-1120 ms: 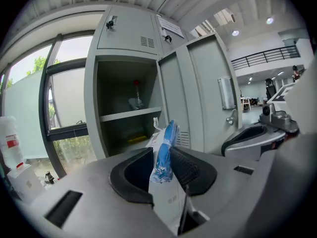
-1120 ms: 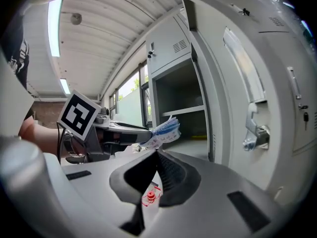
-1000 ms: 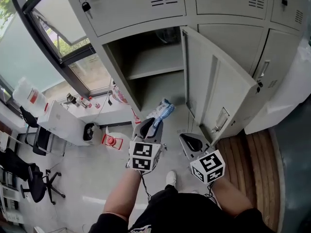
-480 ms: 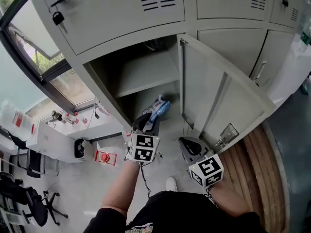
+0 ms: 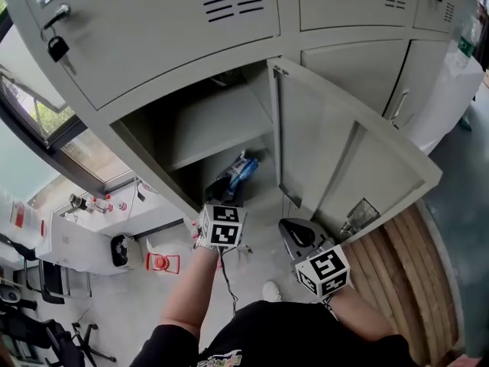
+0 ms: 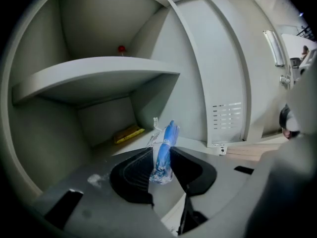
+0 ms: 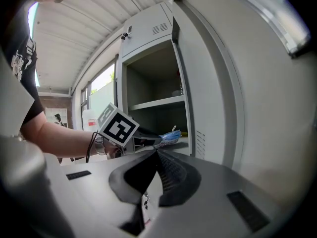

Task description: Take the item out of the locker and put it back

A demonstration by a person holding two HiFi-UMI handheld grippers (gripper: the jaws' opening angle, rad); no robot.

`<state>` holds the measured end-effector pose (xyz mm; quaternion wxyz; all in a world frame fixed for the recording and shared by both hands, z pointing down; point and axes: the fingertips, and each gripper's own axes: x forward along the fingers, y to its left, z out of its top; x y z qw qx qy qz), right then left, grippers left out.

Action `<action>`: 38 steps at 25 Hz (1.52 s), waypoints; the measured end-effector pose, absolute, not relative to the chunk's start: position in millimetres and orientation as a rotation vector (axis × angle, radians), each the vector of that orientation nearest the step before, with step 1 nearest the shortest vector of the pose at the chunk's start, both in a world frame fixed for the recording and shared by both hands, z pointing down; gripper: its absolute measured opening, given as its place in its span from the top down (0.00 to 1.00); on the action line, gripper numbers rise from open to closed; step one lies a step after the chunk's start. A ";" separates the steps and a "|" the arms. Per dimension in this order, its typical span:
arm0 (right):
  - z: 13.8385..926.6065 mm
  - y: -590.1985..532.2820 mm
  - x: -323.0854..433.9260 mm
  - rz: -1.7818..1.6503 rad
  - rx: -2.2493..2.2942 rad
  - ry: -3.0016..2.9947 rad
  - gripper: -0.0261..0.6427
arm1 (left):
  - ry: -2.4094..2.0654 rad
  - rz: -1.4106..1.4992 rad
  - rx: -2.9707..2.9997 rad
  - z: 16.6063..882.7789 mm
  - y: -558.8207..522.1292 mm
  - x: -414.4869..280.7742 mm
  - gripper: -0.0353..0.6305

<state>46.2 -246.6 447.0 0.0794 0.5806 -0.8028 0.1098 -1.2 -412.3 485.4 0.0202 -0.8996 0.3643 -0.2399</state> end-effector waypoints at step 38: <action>458.8 -251.9 43.7 0.380 1.743 -2.389 0.89 | 1.103 -0.723 -2.831 492.6 -420.4 9.9 0.72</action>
